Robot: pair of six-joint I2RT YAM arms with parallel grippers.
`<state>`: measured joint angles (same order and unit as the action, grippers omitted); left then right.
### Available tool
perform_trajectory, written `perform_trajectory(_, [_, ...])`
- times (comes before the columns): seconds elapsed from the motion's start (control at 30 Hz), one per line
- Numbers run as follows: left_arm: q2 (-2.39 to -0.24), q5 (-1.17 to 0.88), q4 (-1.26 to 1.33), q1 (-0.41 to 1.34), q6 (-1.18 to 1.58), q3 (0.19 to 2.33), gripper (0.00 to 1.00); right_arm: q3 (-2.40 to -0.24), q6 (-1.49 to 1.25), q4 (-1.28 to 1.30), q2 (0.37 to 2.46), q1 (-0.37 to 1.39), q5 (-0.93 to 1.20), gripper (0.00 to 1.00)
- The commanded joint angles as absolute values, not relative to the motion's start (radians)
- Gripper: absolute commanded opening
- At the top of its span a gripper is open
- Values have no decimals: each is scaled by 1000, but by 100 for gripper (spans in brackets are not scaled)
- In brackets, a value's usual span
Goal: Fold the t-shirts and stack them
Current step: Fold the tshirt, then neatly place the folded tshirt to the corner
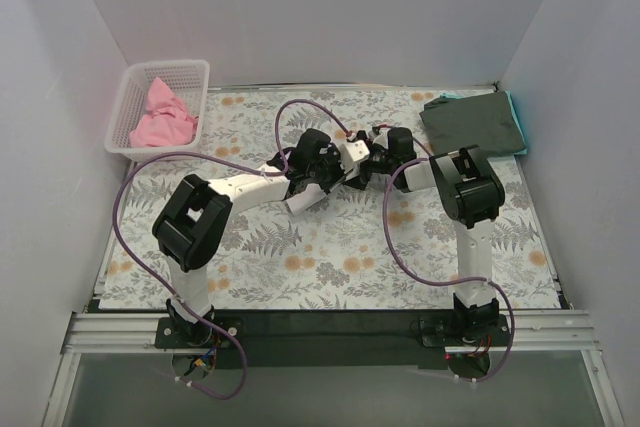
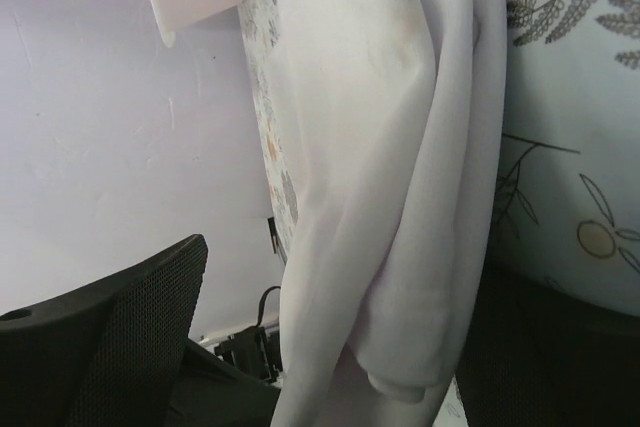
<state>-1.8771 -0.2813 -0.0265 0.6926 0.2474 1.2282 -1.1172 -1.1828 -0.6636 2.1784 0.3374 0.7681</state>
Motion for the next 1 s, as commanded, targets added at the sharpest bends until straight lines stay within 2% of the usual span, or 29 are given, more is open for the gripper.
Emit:
perform_trajectory(0.0, [-1867, -310, -34, 689, 252, 1259, 0, -1132, -1197, -661, 2244, 353, 670, 81])
perform_trajectory(0.27, [-1864, -333, -38, 689, 255, 1255, 0, -1150, -1139, -658, 2269, 360, 607, 62])
perform_trajectory(0.33, [-1859, -334, -40, 687, 250, 1253, 0, -1166, -1105, -654, 2276, 360, 601, 47])
perform_trajectory(0.37, [-1859, -334, -43, 687, 249, 1253, 0, -1169, -1067, -652, 2275, 360, 601, 32])
perform_trajectory(0.47, [-1850, -333, -64, 684, 244, 1252, 0, -1215, -946, -600, 2269, 359, 598, 6])
perform_trajectory(0.5, [-1838, -334, -80, 678, 245, 1262, 8, -1229, -912, -547, 2258, 359, 592, 3])
perform_trajectory(0.6, [-1807, -371, -175, 646, 265, 1285, 22, -1305, -736, -416, 2221, 353, 583, 1])
perform_trajectory(0.67, [-1752, -397, -240, 621, 282, 1293, 27, -1344, -655, -365, 2194, 342, 580, 1])
perform_trajectory(0.97, [-1574, -402, -344, 542, 319, 1221, 37, -1439, -129, -11, 1993, 327, 425, 1])
